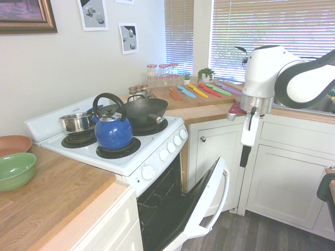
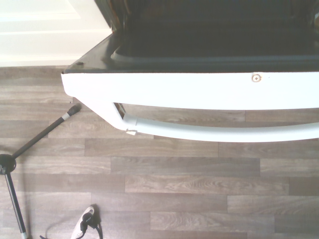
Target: Close the oven
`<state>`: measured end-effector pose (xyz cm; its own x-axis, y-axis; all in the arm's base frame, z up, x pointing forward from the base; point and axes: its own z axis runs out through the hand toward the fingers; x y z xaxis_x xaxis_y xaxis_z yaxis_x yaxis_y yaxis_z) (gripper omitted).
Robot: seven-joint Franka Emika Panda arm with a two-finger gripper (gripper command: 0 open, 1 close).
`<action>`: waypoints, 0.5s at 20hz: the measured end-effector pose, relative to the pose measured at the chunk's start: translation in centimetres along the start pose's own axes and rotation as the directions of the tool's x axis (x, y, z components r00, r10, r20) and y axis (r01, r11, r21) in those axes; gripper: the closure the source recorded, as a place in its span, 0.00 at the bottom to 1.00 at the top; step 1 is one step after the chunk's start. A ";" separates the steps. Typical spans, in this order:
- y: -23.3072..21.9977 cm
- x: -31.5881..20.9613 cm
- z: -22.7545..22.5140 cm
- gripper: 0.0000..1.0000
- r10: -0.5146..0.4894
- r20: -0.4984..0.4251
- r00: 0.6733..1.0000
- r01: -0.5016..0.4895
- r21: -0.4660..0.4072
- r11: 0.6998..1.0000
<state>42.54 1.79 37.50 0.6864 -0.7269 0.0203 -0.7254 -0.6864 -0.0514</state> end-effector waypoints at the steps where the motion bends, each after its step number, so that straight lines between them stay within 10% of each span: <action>1: 0.0 0.0 0.0 0.00 0.000 0.001 1.000 0.000 -0.001 1.000; 10: -0.7 0.3 7.5 0.00 0.031 0.040 0.999 -0.027 -0.095 0.995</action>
<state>43.65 2.16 30.01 0.6650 -0.7465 -0.0211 -0.7454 -0.6652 0.0433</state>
